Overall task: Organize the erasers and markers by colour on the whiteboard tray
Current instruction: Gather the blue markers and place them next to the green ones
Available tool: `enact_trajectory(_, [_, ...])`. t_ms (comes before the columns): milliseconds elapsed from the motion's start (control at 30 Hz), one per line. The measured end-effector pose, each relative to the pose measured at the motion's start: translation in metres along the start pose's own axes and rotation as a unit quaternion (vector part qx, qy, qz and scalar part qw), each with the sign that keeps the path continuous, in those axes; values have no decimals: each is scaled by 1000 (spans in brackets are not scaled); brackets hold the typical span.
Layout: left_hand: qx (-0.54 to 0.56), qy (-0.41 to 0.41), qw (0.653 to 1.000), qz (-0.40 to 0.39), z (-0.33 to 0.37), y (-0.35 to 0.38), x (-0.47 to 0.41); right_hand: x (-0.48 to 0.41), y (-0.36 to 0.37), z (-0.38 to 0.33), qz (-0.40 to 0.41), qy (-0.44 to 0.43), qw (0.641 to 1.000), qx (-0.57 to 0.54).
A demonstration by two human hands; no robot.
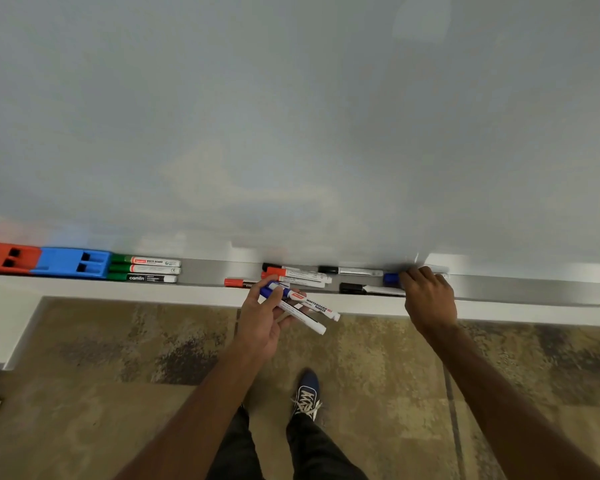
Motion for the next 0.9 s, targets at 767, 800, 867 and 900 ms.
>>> enact_trajectory(767, [-109,58,992,-14,3,22,9,-3,-35,-125,-59,-59,862,-499])
enact_trajectory(800, [-121,65,991,-5,6,17,8,-4,-31,-129,-69,-43,852,-518])
enact_trajectory(867, [-141,75,987,9,11,7,6,-6,-25,-136,-80,-15,828,-555])
enact_trajectory(900, [-147,79,986,16,13,1,5,-8,-23,-141,-81,-14,820,-566])
Point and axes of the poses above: each hand's wrist, its own x-axis away from the middle knuckle, its own y-axis out of the palm, z = x × y, the point moved 10 cm from there along -x, towards the middle knuckle, and after that the axes turned 10 degrees about -x, right-handed, at the moved point
